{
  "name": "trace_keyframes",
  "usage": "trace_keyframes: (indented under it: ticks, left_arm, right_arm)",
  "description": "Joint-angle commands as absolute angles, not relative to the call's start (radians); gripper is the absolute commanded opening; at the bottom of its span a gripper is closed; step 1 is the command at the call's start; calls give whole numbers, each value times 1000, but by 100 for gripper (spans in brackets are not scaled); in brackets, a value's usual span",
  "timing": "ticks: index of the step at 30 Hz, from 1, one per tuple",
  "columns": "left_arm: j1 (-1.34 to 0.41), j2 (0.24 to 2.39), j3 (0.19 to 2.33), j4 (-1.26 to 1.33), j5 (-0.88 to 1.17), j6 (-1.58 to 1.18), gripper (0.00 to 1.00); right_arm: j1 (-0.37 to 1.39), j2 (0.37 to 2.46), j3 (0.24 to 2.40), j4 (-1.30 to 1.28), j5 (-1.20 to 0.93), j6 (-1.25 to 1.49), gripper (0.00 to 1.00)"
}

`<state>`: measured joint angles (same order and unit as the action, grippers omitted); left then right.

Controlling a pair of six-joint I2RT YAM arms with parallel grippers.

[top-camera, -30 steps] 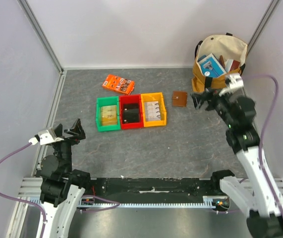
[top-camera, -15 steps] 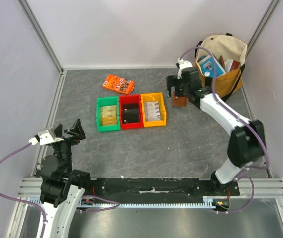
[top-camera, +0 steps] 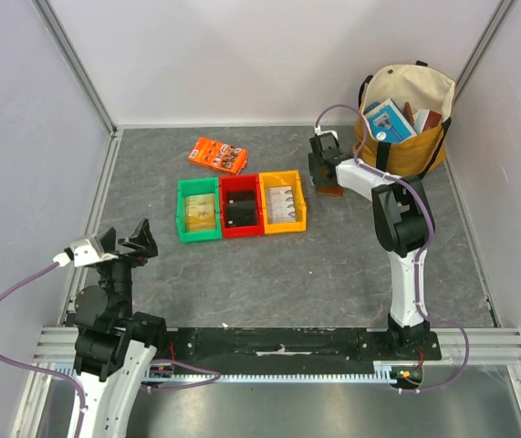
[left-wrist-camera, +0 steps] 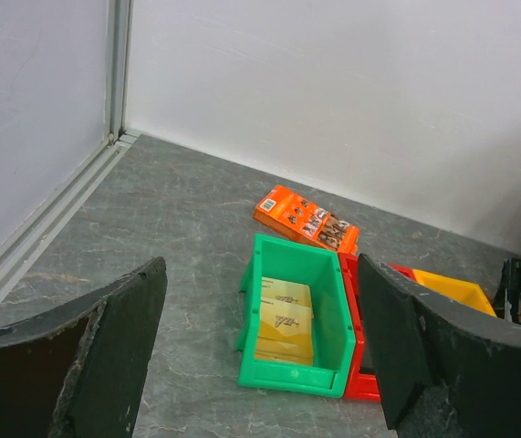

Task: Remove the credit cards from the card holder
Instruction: Open the card holder at the center of the board.

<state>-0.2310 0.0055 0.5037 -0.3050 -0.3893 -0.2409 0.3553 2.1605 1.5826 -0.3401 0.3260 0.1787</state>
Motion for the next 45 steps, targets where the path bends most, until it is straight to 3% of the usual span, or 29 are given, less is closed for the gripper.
trace_keyframes:
  ticks: [1, 6, 17, 22, 26, 34, 39, 45]
  left_arm:
    - [-225, -71, 514, -281, -380, -233, 90]
    - [-225, -68, 515, -281, -374, -236, 90]
    - [-224, -19, 534, -308, -367, -275, 90]
    - [-224, 61, 557, -314, -289, -305, 90]
    - [-224, 135, 571, -314, -216, -328, 90]
    - [-224, 285, 581, -348, -56, -350, 88]
    - [-227, 478, 624, -419, 187, -442, 88]
    - [-285, 673, 683, -468, 338, -566, 83]
  right_arm:
    - [345, 2145, 1566, -411, 309, 212, 57]
    - [377, 1999, 1349, -439, 247, 261, 48]
    - [581, 1528, 800, -459, 190, 442, 51]
    - [709, 1343, 738, -456, 112, 500, 71]
    - [677, 1204, 750, -488, 224, 517, 91]
    - [382, 1187, 664, -482, 3, 517, 95]
    - [367, 1169, 601, -469, -27, 538, 91]
    - [403, 1215, 578, -445, -63, 518, 69]
